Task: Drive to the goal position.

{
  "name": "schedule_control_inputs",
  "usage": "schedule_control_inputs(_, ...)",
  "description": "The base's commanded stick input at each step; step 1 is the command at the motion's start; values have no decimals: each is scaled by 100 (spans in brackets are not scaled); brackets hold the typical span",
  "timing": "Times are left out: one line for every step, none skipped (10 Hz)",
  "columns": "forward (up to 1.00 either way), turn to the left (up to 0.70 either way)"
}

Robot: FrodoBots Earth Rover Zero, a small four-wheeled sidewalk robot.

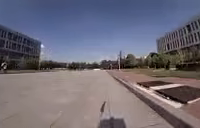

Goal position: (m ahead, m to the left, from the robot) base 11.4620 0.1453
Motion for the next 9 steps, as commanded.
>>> schedule_control_inputs(70,0)
schedule_control_inputs(70,0)
schedule_control_inputs(70,0)
schedule_control_inputs(70,0)
schedule_control_inputs(70,0)
schedule_control_inputs(70,0)
schedule_control_inputs(70,0)
schedule_control_inputs(70,0)
schedule_control_inputs(70,0)
